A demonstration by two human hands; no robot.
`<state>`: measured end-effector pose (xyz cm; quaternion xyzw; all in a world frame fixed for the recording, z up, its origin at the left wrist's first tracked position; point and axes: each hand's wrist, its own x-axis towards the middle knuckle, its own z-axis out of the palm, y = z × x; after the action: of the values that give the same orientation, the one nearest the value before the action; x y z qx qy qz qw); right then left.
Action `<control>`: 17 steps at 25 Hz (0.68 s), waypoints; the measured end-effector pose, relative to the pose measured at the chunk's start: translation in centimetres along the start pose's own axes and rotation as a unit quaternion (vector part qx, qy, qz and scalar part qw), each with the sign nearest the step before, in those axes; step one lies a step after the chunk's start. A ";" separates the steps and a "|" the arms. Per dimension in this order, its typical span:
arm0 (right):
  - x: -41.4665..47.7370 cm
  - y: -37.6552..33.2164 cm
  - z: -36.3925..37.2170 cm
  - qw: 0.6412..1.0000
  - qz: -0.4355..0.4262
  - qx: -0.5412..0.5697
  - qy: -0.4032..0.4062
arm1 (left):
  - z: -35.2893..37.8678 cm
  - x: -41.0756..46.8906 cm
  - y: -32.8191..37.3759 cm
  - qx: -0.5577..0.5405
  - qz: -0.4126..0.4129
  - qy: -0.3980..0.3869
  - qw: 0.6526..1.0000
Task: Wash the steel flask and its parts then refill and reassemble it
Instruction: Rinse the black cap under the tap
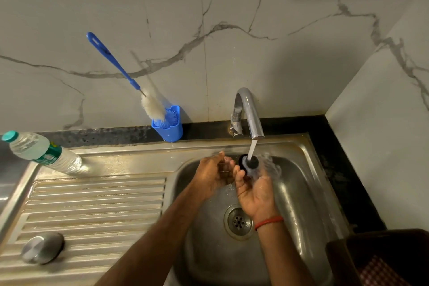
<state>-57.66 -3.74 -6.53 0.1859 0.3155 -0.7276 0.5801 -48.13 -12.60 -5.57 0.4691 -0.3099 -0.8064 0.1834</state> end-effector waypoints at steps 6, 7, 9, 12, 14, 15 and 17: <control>0.2 -0.9 -0.7 0.998 0.019 -0.064 -0.001 | -0.2 0.0 -0.4 0.053 0.012 0.043 0.998; 0.0 -1.1 -0.7 0.997 0.017 -0.071 -0.004 | -0.2 0.1 -0.5 0.056 0.013 0.043 0.997; -0.1 -1.2 -0.6 0.996 0.010 -0.084 -0.007 | 0.1 0.0 -0.4 0.054 0.014 0.045 0.997; 0.1 -1.1 -0.2 0.994 -0.009 -0.113 -0.001 | 0.2 0.2 -0.6 0.055 0.014 0.045 0.997; 0.2 -1.0 -0.1 0.994 -0.016 -0.110 0.007 | 0.2 0.2 -0.6 0.055 0.014 0.042 0.997; 0.1 -1.0 0.0 0.995 -0.017 -0.102 0.013 | 0.1 0.2 -0.6 0.059 0.016 0.042 0.997; 0.3 -1.2 -0.2 0.994 -0.014 -0.106 0.020 | -0.3 0.3 -0.5 0.060 0.022 0.044 0.997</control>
<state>-58.88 -3.65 -6.55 0.1330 0.4054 -0.6943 0.5796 -48.02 -12.52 -6.21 0.5076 -0.3599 -0.7604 0.1859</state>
